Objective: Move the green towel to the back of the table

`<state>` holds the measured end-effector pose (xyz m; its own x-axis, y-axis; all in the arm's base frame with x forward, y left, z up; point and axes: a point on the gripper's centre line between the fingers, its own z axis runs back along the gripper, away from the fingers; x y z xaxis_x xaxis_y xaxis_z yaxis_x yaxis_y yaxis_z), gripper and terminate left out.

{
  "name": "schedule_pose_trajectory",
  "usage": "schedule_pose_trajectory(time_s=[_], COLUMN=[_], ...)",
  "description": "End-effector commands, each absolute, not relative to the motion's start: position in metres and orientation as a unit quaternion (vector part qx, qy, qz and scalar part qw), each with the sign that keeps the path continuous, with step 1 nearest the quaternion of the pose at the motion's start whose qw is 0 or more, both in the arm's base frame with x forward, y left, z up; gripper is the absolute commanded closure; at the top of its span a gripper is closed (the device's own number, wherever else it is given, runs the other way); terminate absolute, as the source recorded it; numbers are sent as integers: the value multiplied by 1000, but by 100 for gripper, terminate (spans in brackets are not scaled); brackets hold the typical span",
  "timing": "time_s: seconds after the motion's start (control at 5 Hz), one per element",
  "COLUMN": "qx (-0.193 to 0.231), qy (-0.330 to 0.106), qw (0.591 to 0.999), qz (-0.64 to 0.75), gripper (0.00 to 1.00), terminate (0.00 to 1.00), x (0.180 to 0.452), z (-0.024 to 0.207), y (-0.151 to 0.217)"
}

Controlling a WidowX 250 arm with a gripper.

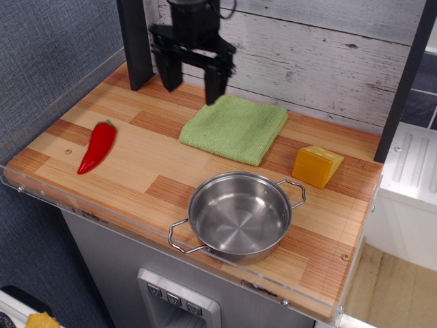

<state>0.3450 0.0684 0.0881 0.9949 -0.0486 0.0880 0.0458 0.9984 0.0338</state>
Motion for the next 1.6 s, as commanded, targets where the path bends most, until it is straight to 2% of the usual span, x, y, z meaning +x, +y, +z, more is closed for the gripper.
schedule_pose_trajectory(time_s=[0.0,0.2,0.4,0.6,1.0,1.2,1.4], qx=[38,14,4,-8,9,9,9], qy=[-74,-72,-74,-91,-115,-115,-115], qw=[996,997,997,996,992,992,992], qz=[17,31,34,-3,-47,-47,-47], gripper=[0,0,0,0,0,0,0], terminate=[0,0,0,0,0,0,100], x=[311,295,284,279,254,254,254], z=[148,165,165,163,176,176,176], y=[71,73,67,44,0,0,0])
